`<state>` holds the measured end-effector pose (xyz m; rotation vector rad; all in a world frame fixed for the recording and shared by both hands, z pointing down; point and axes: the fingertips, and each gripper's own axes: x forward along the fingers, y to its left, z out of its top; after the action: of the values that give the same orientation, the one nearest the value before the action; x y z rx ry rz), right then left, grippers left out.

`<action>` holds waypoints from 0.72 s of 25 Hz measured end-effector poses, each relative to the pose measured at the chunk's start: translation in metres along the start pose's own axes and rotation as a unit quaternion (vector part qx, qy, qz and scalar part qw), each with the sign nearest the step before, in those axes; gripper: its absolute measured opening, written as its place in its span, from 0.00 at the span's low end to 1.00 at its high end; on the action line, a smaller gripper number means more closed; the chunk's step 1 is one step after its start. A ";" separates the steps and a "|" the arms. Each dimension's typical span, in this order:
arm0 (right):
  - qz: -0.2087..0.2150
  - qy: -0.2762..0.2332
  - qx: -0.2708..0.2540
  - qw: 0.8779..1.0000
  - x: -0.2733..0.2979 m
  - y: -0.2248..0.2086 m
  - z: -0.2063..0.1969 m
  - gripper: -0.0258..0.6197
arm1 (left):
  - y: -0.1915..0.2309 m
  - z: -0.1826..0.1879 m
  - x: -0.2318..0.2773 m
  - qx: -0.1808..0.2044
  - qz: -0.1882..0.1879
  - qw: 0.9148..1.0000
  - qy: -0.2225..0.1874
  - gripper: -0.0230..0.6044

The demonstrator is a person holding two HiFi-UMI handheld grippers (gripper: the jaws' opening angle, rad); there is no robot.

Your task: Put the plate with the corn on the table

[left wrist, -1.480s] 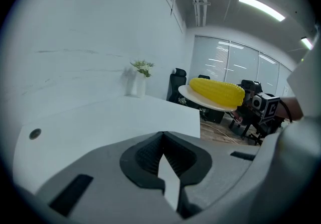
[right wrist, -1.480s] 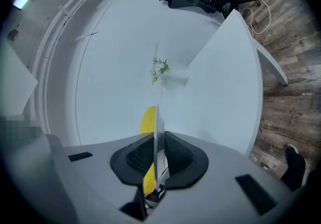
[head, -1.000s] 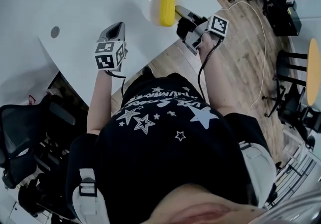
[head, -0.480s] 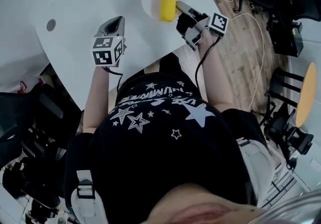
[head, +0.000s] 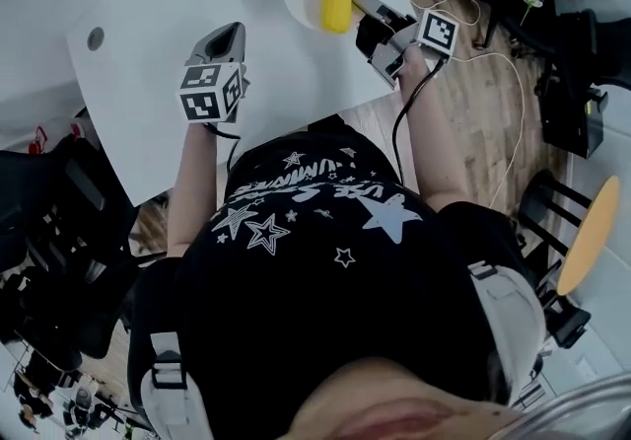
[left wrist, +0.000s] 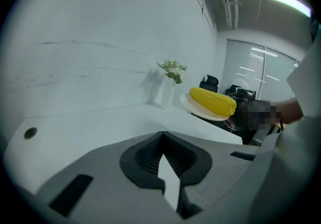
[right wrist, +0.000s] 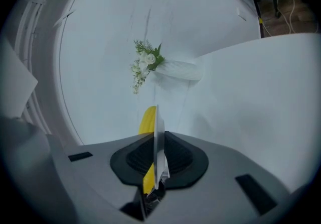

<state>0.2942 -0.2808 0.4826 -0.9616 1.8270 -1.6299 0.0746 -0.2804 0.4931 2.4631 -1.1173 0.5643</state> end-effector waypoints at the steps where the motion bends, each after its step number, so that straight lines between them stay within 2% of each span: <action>1: 0.001 0.006 -0.001 1.000 0.000 -0.003 0.008 0.09 | -0.004 0.003 0.007 -0.003 0.003 1.000 -0.001 0.05; 13: -0.005 0.085 -0.007 0.996 0.031 -0.053 0.040 0.09 | -0.009 0.006 0.053 -0.023 0.051 0.998 0.010 0.05; 18: 0.011 0.114 -0.014 0.993 0.048 -0.065 0.053 0.09 | -0.002 0.003 0.069 -0.037 0.077 0.996 0.020 0.05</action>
<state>0.3160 -0.3534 0.5430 -0.7895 2.0066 -1.7667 0.1184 -0.3235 0.5254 2.3066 -1.2962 0.6023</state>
